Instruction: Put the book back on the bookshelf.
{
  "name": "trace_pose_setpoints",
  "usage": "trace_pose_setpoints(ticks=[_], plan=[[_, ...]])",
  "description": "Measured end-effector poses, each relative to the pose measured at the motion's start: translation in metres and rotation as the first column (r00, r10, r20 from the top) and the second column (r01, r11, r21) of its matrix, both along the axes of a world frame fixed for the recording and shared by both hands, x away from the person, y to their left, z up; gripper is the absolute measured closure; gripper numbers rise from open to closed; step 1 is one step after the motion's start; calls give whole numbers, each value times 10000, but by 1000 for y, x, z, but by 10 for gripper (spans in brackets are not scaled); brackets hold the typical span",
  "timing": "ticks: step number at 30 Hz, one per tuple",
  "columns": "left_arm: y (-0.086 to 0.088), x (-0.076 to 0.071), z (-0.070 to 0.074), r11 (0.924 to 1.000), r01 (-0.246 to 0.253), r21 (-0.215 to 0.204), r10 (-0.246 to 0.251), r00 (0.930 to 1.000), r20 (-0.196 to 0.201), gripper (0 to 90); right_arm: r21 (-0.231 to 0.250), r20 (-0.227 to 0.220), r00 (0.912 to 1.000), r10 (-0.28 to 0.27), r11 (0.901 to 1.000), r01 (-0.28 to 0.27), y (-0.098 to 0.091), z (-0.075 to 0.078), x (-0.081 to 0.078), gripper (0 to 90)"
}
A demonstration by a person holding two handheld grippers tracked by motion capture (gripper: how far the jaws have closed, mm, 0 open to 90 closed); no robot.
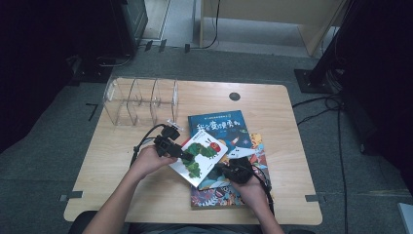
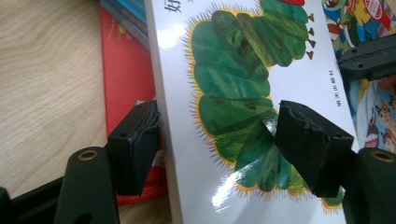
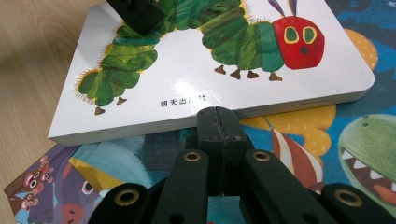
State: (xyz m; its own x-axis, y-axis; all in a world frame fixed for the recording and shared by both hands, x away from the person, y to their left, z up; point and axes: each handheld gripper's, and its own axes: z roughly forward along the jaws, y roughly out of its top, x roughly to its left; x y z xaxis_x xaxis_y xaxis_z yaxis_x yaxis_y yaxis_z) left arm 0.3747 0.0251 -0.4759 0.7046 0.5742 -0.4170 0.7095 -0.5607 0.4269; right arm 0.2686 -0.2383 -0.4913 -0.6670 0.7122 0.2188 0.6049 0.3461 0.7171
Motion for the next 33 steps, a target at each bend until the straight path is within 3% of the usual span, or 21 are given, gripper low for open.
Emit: trace_pose_setpoints(ticks=[3, 9, 10, 13, 33], plan=[[-4, 2, -5, 10000, -53, -40, 51, 9985, -538, 244, 68, -40, 10000, -7, 10000, 8, 2, 0, 1, 900], [-6, 3, -3, 9995, -228, 235, 242, 9979, -602, 229, 6, 48, 10000, 36, 10000, -36, 5, -1, 4, 900], [-7, 3, 0, 9984, -178, 536, 212, 9978, -634, 230, 4, 38, 10000, 41, 10000, -41, 6, -1, 4, 900], [-8, 4, 3, 9962, -264, 832, 328, 9965, -765, 230, 30, 46, 10000, 71, 10000, -71, 7, -1, 5, 900], [2, 1, 33, 9892, -820, 1214, 874, 9954, -397, 403, 120, 15, 9993, 368, 9992, -368, 14, -1, 11, 900]])
